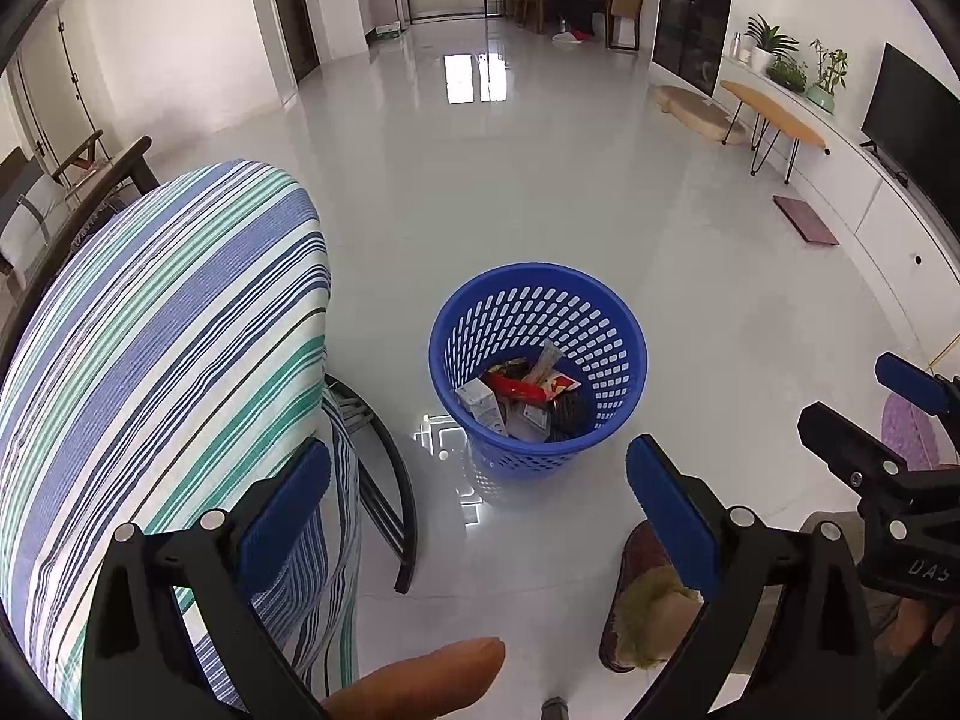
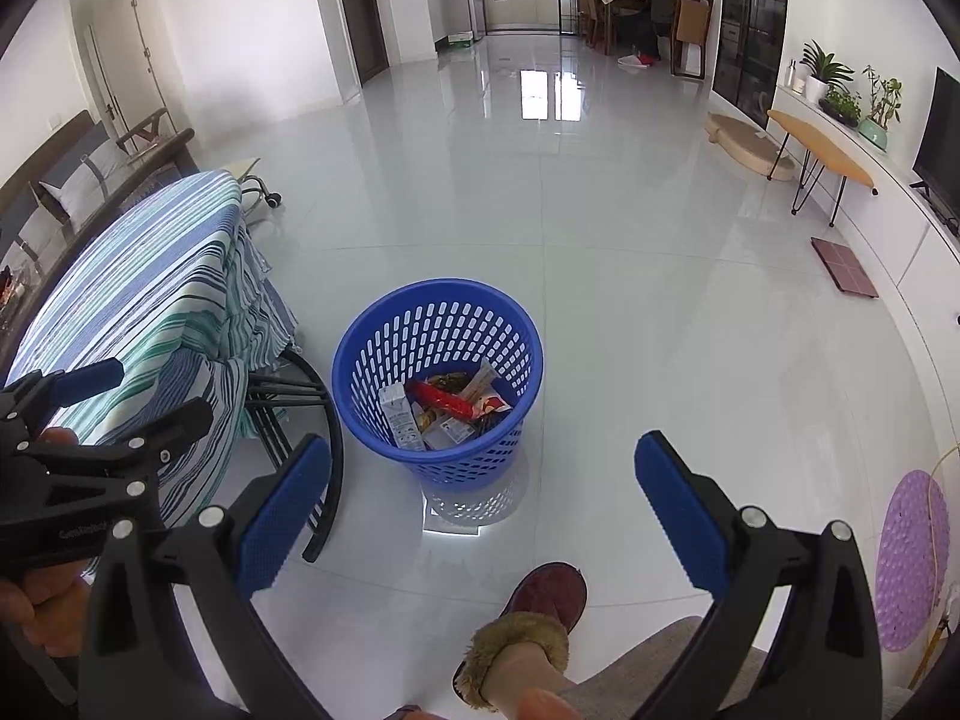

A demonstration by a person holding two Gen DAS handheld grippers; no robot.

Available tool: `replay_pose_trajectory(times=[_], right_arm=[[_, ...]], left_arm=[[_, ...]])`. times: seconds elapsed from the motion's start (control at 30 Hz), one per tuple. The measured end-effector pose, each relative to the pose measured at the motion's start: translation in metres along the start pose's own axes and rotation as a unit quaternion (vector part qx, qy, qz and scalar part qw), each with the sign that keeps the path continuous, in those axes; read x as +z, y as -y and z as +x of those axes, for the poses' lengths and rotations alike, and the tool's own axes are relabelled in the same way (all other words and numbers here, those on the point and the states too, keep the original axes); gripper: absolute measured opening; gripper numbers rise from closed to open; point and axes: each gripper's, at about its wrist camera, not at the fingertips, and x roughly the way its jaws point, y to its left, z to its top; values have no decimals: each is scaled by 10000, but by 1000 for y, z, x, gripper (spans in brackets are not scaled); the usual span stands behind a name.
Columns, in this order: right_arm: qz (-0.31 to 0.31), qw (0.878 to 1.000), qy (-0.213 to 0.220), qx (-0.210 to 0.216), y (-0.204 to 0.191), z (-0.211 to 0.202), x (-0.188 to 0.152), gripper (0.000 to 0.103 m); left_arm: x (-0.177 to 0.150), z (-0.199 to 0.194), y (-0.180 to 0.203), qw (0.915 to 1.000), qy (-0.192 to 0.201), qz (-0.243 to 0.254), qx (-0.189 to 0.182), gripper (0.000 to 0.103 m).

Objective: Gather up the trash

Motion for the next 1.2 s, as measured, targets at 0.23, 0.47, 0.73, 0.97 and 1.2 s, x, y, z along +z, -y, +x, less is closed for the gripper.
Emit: replay_pose_trajectory(times=[0.23,0.47,0.73,0.97,1.2], right_arm=[[-40,10000,15,30,-2,0,-1,98],[-58,10000,27,43,-4,-1,-1,98],[-77,10000,35,52,-6,-1,-1,98],[-95,9999,24,60,-8,1,0,98],[-92,9999,21,59,-8,1,-1,98]], left_arm=[[0,1,0,10000,-6,7,5,98],[0,1,0,10000,-2,10,7,98],[0,1,0,10000,-7,5,7,98],[0,0,1,10000,-8,8,-24,98],[-2,-1,0,10000,-15,3,-45,98]])
